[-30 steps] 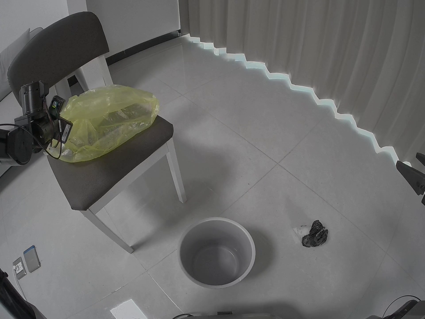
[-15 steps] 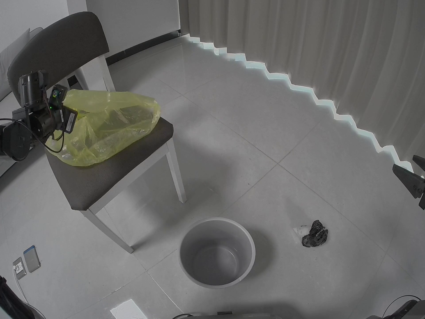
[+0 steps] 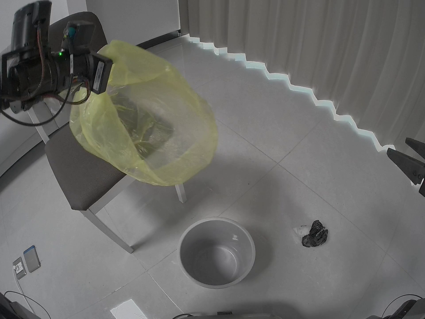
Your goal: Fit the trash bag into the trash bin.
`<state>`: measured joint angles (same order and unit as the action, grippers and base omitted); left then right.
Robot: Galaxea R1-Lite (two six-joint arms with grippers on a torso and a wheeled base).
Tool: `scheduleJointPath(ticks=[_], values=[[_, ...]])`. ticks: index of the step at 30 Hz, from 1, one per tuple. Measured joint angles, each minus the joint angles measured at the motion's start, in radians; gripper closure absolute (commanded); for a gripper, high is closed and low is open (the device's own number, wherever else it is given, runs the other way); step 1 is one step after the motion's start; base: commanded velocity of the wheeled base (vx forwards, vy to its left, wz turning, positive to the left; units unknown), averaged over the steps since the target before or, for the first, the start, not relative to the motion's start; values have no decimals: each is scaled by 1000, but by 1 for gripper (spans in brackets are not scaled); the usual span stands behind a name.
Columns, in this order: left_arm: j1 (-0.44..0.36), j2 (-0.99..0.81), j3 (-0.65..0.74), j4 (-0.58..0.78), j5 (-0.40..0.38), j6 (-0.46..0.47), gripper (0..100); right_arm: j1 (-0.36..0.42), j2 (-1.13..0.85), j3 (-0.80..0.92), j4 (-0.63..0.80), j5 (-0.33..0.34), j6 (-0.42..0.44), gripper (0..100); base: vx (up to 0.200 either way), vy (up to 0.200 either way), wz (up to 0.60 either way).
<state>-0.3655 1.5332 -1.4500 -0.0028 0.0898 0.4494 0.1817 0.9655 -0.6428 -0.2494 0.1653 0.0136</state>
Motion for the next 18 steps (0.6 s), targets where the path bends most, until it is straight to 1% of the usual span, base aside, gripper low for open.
scheduleJointPath(ticks=[4,9,13,18], values=[[-103,-24,-90,103,-3,-12,100,66,50,-36,0,-5,1,0,0,0,0],[-181,-39,-164,143,3,-21,100,125,136,-53,-4,-6,6,0,0,0,0],[-204,-41,-199,144,13,-26,100,154,196,-56,-9,-6,19,0,0,0,0],[-217,-40,-223,143,17,-31,100,221,243,-56,-51,-10,67,0,0,0,0]])
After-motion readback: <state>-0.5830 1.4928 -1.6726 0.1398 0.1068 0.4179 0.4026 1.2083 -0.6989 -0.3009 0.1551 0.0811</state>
